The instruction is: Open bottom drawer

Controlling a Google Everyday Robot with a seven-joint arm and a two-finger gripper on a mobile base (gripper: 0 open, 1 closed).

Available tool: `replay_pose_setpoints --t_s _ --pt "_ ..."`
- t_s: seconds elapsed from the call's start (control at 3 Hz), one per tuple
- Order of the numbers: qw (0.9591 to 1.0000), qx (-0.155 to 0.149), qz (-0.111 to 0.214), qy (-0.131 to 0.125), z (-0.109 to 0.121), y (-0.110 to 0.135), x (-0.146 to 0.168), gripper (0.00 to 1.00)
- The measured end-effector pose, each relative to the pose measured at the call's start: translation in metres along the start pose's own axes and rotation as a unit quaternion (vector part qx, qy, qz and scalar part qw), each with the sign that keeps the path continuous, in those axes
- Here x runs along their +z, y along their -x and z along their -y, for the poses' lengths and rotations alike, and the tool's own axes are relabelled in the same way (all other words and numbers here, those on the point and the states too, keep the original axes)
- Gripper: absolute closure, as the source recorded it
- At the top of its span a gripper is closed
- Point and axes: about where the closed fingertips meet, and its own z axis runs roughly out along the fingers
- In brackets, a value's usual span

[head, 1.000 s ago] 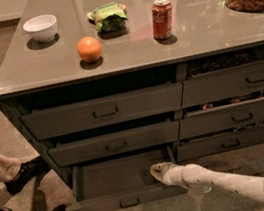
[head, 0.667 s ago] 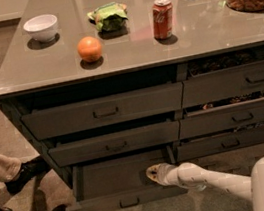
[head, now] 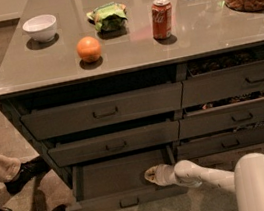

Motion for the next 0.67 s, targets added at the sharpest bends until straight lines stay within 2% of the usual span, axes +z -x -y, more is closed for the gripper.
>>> replay_pose_setpoints --t_s 0.67 --pt "0.9992 -0.003 -0.008 0.04 -0.0101 -0.0085 0.0025 0.13"
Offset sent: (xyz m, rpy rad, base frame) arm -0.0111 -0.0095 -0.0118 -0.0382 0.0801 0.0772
